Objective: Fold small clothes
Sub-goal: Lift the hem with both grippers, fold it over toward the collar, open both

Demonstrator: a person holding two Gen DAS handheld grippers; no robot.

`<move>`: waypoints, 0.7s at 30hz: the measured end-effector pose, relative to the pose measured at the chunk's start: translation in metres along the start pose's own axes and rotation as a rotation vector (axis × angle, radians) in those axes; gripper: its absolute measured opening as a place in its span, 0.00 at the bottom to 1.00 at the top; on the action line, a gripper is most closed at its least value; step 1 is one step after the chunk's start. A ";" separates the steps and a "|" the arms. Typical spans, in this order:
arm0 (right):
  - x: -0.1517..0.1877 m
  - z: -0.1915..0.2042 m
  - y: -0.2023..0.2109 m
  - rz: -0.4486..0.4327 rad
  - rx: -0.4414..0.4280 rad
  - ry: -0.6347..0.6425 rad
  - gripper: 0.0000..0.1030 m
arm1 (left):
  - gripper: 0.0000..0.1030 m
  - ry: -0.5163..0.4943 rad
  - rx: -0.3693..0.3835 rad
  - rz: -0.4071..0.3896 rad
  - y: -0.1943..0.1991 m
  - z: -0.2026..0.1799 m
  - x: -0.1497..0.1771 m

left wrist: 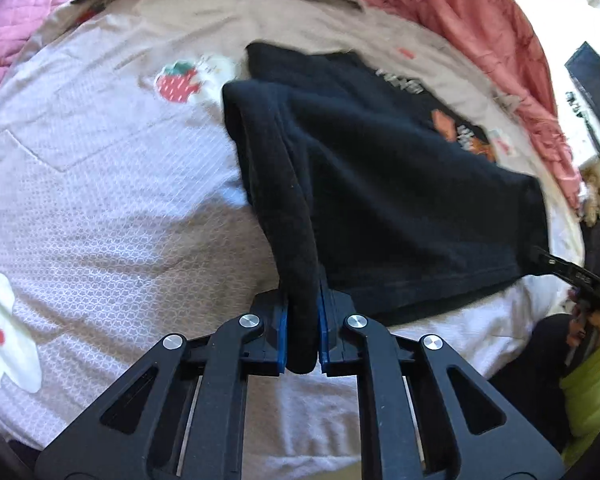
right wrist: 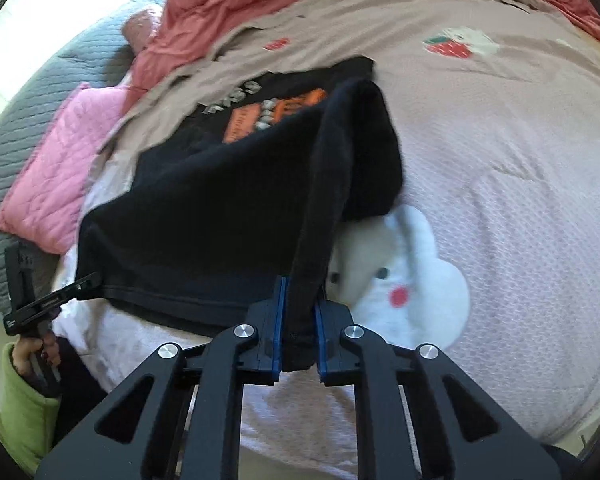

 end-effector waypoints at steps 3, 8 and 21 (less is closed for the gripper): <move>-0.009 0.008 0.016 -0.072 -0.122 0.016 0.11 | 0.05 0.014 0.114 -0.050 0.022 -0.005 -0.007; -0.041 0.006 0.040 -0.203 -0.194 0.028 0.11 | 0.05 0.062 0.208 -0.137 0.047 0.004 -0.041; -0.156 -0.049 0.033 -0.390 -0.116 -0.107 0.12 | 0.06 0.172 0.193 -0.268 0.031 0.036 -0.144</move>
Point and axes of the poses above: each gripper's, at about its wrist camera, not at the fingertips, and y roughly against the way its jaws point, z to its left, x to its underside, the point moved 8 cm from there along -y, roughly the way its jaws point, and after that the axes turned 15 degrees about z, right-handed, at the moved point
